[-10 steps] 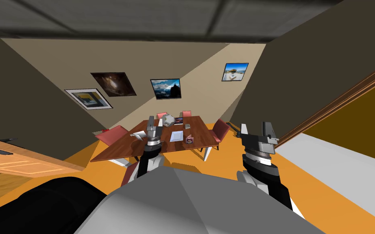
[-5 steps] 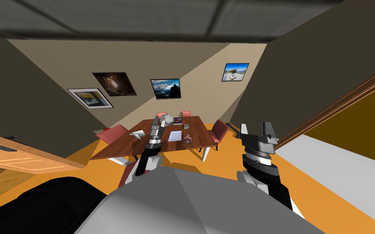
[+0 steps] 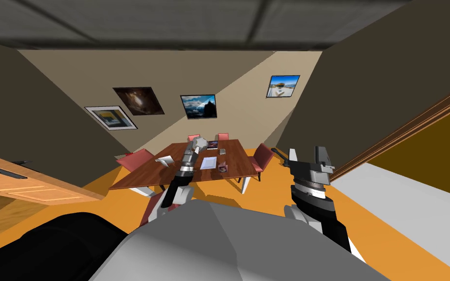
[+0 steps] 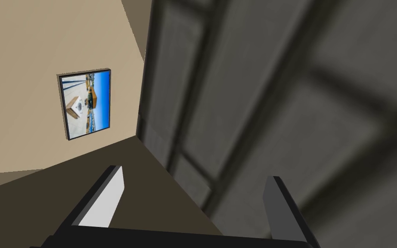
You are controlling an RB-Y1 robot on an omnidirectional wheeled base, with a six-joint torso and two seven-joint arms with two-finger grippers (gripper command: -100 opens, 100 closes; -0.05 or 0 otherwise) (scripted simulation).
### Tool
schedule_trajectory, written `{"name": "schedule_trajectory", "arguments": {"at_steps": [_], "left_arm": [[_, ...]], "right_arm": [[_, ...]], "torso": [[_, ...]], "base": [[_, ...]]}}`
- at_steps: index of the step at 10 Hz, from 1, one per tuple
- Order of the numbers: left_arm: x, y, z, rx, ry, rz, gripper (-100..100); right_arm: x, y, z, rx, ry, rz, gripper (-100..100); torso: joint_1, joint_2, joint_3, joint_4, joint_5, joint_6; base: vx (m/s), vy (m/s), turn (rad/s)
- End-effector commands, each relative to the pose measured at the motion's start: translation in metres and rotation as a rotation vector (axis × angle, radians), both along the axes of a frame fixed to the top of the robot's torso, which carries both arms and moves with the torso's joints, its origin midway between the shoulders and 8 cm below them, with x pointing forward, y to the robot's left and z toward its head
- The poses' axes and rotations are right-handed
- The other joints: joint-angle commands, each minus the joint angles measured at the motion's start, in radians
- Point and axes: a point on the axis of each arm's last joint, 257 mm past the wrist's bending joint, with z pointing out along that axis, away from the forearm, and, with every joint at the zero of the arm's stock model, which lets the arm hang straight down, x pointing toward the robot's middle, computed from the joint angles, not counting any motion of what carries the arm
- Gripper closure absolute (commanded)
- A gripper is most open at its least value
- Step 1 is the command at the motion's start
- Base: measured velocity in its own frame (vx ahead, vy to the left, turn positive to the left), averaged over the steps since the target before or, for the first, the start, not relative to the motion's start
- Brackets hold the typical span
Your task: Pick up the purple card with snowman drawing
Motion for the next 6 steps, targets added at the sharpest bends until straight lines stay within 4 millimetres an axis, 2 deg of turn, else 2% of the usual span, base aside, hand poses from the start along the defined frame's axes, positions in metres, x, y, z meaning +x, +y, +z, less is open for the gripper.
{"name": "schedule_trajectory", "arguments": {"at_steps": [1, 6], "left_arm": [[0.008, 0.003, -0.014, -0.003, 0.056, 0.004, -100], [0.022, 0.011, -0.042, -0.014, 0.174, 0.013, -100]], "right_arm": [[0.0, 0.0, 0.0, 0.0, 0.0, 0.0, 0], [0.0, 0.0, 0.0, 0.0, 0.0, 0.0, 0]], "torso": [[0.0, 0.0, 0.0, 0.0, 0.0, 0.0], [0.001, 0.0, 0.0, 0.0, 0.0, 0.0]], "base": [[0.011, -0.079, 0.024], [0.002, -0.067, 0.025]]}}
